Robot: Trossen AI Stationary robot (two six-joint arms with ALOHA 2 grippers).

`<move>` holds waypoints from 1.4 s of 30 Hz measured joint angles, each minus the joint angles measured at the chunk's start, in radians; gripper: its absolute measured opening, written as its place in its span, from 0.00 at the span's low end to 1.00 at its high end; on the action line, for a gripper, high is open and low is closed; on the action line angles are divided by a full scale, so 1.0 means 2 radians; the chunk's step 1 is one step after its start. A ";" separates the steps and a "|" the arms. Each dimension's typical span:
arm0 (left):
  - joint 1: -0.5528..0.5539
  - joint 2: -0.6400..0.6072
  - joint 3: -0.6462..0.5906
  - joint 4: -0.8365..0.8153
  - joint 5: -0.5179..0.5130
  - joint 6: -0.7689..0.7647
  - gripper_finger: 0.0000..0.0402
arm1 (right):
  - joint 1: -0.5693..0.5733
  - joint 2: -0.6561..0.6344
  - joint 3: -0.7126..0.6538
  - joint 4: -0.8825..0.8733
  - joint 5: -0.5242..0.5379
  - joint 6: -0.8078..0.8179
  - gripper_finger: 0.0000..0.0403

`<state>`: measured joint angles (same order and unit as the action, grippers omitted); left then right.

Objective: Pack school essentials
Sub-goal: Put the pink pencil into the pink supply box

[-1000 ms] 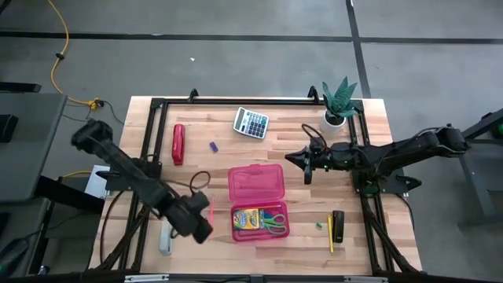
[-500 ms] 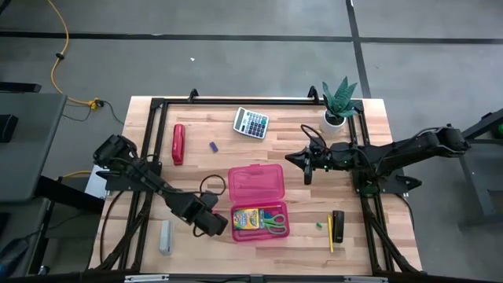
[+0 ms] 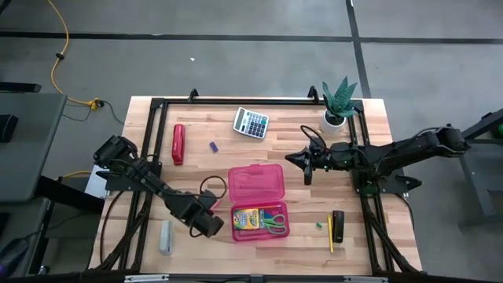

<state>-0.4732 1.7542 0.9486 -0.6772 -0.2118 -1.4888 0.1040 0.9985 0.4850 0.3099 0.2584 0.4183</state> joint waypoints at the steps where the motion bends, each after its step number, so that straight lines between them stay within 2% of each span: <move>1: 0.000 0.000 0.000 -0.002 -0.004 0.005 0.03 | 0.000 0.000 0.000 0.000 0.000 0.000 0.00; 8: 0.001 -0.010 -0.003 -0.025 -0.014 0.042 0.02 | 0.000 0.000 0.000 0.000 0.000 0.000 0.00; 14: -0.002 -0.074 -0.003 -0.072 -0.035 0.076 0.01 | 0.000 0.000 0.000 -0.004 0.000 0.000 0.00; 20: -0.007 -0.180 -0.003 -0.129 -0.100 0.114 0.00 | 0.000 0.000 0.000 -0.007 0.000 0.000 0.00; 24: -0.016 -0.259 -0.002 -0.103 -0.208 0.173 0.00 | 0.000 0.000 0.000 -0.007 -0.003 0.000 0.00; 29: -0.026 -0.336 -0.002 -0.017 -0.376 0.272 0.00 | 0.000 0.000 0.000 -0.007 -0.031 0.000 0.00; 32: -0.023 -0.369 -0.030 0.079 -0.408 0.355 0.00 | 0.000 0.000 0.000 -0.003 -0.052 0.000 0.00; 34: -0.014 -0.388 -0.064 0.170 -0.387 0.412 0.00 | 0.000 0.000 0.000 0.004 -0.065 0.000 0.00; 36: 0.003 -0.397 -0.107 0.288 -0.333 0.463 0.00 | 0.000 0.000 0.000 0.016 -0.077 0.000 0.00; 40: 0.045 -0.389 -0.188 0.524 -0.232 0.535 0.00 | 0.000 0.000 0.000 0.052 -0.107 0.000 0.00; 42: 0.070 -0.374 -0.213 0.605 -0.197 0.554 0.00 | 0.000 0.000 0.000 0.073 -0.119 0.000 0.00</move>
<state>-0.3333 1.0065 0.5221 0.5323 -0.6068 -0.3817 0.1044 0.9993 0.4850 0.4551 0.0206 0.4185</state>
